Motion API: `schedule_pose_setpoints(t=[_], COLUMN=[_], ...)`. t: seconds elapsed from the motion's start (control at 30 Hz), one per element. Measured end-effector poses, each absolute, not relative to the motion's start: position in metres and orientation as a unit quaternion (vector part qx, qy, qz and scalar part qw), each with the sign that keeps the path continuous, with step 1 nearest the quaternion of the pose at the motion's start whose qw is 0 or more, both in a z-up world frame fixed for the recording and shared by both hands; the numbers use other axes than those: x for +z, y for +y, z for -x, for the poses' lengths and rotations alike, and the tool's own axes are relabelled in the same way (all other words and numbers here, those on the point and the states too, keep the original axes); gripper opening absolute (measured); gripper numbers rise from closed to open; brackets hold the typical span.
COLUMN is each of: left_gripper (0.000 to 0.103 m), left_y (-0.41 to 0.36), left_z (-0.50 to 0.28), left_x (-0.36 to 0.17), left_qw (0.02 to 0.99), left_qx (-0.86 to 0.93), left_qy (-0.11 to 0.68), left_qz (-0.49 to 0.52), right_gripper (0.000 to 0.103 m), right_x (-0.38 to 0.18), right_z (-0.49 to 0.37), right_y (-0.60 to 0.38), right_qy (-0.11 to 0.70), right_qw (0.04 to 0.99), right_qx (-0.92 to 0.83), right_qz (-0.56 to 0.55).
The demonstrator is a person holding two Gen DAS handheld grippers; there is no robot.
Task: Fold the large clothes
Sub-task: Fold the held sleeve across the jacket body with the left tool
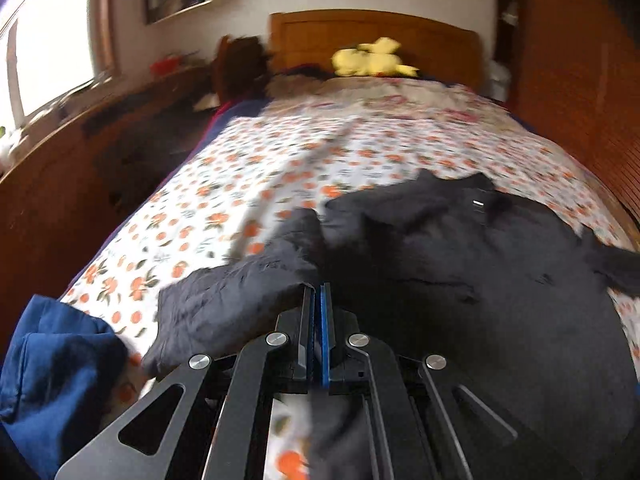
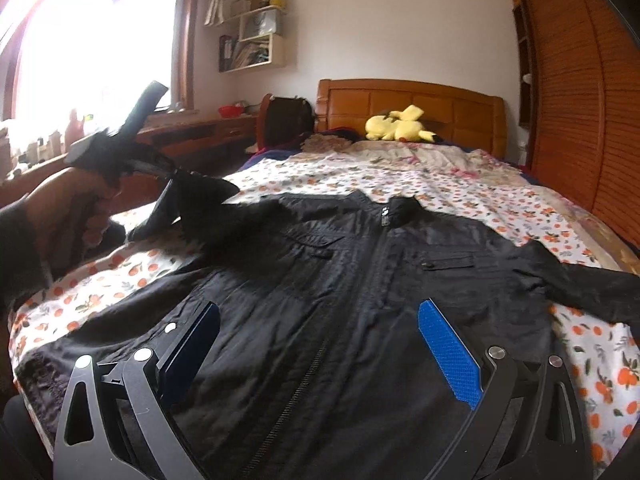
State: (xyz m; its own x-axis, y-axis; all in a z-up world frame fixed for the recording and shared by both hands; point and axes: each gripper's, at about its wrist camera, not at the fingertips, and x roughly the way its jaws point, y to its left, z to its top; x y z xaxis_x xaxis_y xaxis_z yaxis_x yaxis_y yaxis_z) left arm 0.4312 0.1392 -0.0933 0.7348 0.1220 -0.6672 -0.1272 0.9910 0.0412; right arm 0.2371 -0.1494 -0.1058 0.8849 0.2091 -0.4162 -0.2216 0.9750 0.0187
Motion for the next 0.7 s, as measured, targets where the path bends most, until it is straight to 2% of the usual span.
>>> schedule_pose_setpoints(t=[0.13,0.27,0.37,0.43,0.7], left_gripper=[0.003,0.008,0.024,0.04,0.056], left_y=[0.106,0.094,0.093,0.097,0.148], left_z=[-0.412,-0.392,-0.378,-0.364,-0.349], left_x=[-0.098,-0.11,-0.117,-0.12,-0.131], left_qw=[0.932,0.927,0.926,0.928,0.924], left_qx=[0.038,0.011,0.008,0.002,0.037], left_qy=[0.36,0.374,0.375,0.371,0.379], left_qz=[-0.02,-0.022,-0.034,-0.027,-0.015], right_gripper=[0.096,0.096,0.096,0.096,0.096], right_x=[-0.098,-0.095,-0.094,-0.092,-0.092], right_z=[-0.236,-0.239,-0.243,-0.244,-0.252], right_y=[-0.158,-0.157,-0.152,-0.15,-0.133], right_qy=[0.208,0.212,0.219,0.22,0.223], right_qw=[0.973,0.972,0.969,0.968,0.964], right_qx=[0.1,0.102,0.115,0.12,0.144], right_qz=[0.009,0.007,0.003,0.001,-0.007])
